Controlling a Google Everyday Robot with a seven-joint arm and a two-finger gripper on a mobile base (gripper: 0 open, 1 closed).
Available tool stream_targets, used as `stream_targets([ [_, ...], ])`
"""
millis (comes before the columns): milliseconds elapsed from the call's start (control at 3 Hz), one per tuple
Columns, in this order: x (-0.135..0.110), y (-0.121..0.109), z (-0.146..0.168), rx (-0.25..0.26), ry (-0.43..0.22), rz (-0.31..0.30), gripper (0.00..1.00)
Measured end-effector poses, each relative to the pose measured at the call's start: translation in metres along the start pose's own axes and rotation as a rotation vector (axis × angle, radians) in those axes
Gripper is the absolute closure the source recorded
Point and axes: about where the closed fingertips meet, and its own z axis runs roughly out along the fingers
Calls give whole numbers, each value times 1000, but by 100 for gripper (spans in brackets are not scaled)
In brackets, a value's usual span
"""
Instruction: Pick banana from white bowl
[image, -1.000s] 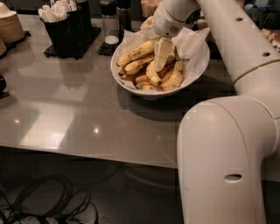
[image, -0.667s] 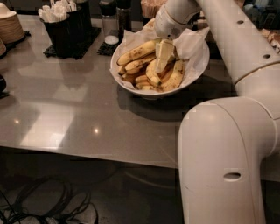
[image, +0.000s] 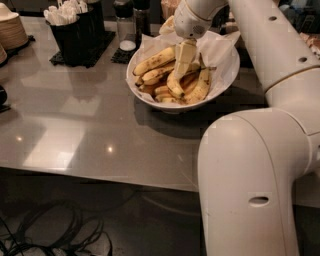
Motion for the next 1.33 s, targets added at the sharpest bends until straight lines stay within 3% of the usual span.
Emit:
stream_targets([
  [667,-7,-5,-10,9,19,-26,48],
  [1000,-7,-9,-3,9,25,-28,38],
  [1333,-2,-10,16,-12,13,-17,34],
])
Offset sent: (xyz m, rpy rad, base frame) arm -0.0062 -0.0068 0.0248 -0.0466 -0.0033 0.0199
